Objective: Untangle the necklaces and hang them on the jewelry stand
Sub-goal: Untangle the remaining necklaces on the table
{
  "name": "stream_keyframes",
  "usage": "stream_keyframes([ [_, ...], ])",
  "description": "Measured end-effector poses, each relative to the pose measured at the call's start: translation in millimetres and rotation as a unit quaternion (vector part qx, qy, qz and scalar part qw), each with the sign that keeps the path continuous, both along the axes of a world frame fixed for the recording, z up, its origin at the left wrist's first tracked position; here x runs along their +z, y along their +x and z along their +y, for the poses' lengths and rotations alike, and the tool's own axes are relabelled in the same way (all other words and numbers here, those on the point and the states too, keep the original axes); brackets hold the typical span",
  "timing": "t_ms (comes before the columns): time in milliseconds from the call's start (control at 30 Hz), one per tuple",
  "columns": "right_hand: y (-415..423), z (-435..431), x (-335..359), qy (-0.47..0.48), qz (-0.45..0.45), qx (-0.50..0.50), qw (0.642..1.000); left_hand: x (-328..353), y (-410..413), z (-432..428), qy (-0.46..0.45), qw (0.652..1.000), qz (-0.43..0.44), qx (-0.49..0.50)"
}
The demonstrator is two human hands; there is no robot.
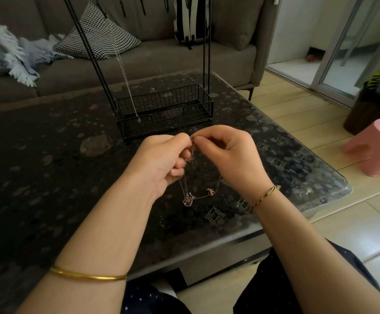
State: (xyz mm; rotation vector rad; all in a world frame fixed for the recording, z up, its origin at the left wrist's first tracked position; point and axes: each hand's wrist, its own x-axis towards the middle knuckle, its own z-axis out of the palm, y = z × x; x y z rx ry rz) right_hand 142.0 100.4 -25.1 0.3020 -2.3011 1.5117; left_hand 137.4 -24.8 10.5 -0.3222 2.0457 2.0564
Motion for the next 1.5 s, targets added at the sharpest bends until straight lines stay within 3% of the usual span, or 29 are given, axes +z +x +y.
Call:
stream_keyframes([
  [67, 0.6, -2.3, 0.0, -0.031, -0.020, -0.006, 0.999, -0.7, -0.6, 0.2, -0.021, 0.999, 0.017, -0.017],
  [133, 1.3, -3.8, 1.0, -0.131, -0.068, 0.001, 0.989, -1.2, -0.8, 0.7, -0.032, 0.998, 0.023, -0.039],
  [233, 1.1, 0.1, 4.1, -0.303, -0.163, 0.028, 0.938, -3.2, -1.0, 0.7, -0.077, 0.994, 0.024, -0.073],
  [367, -2.2, 4.1, 2.8, -0.402, -0.205, 0.025, 0.892, -7.1, -1.1, -4.3, -0.182, 0.976, 0.056, -0.110],
  [433, -2.6, 4.4, 1.0, -0.388, -0.202, 0.020, 0.899, -8.9, -1.3, -4.6, -0.206, 0.971, 0.075, -0.096],
  [600, 0.9, 0.0, 0.0, -0.220, -0.185, 0.025, 0.957, -9.0, -3.7, -5.3, -0.178, 0.974, 0.134, -0.047],
  [800, 0.3, 0.0, -0.5, -0.202, -0.199, 0.049, 0.958, -8.6, -0.6, -4.2, -0.235, 0.940, 0.240, -0.050],
  [900, -1.2, 1.2, -1.1, -0.202, -0.192, 0.030, 0.960, -7.9, -1.7, -4.3, -0.215, 0.950, 0.226, -0.028],
  [1067, -3.0, 13.2, -1.5, -0.060, -0.149, -0.054, 0.986, -8.9, -8.3, -16.0, -0.201, 0.962, 0.186, 0.022],
  [1300, -0.8, 12.1, -0.4, -0.068, -0.152, -0.020, 0.986, -9.6, -10.2, -16.9, -0.258, 0.951, 0.171, 0.025],
  [1500, -2.2, 11.1, 0.5, -0.128, -0.150, -0.030, 0.980, -9.4, -8.6, -15.1, -0.233, 0.962, 0.142, -0.004],
])
